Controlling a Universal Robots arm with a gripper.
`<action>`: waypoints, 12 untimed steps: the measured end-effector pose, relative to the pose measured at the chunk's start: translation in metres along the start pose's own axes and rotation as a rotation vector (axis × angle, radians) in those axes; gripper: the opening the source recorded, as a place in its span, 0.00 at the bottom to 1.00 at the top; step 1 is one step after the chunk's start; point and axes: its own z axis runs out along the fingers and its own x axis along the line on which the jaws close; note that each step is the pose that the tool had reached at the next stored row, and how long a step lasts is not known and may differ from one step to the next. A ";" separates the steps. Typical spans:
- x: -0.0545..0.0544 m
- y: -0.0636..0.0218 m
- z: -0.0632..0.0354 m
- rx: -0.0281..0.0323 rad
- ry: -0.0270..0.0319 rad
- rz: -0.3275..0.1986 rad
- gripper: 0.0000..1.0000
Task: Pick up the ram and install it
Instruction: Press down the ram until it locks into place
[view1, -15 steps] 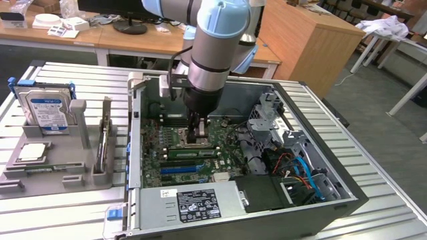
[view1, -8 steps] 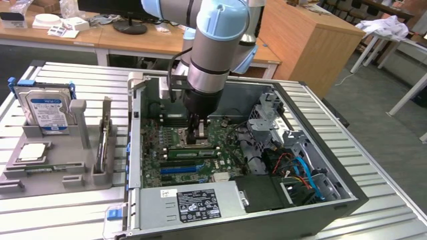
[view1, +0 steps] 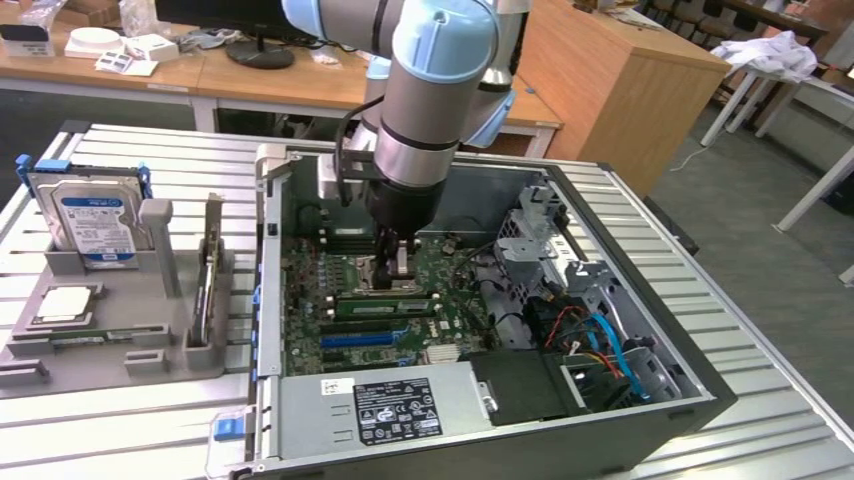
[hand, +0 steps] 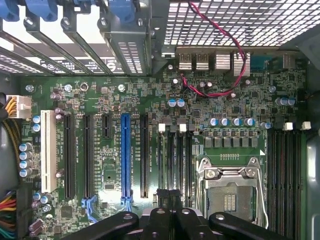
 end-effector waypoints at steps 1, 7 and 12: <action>0.000 0.0006 0.0000 0.0000 -0.0001 0.000 0.10; 0.000 0.0009 0.0005 -0.0001 0.0001 0.000 0.10; 0.000 0.0009 0.0045 -0.0001 0.0002 0.000 0.10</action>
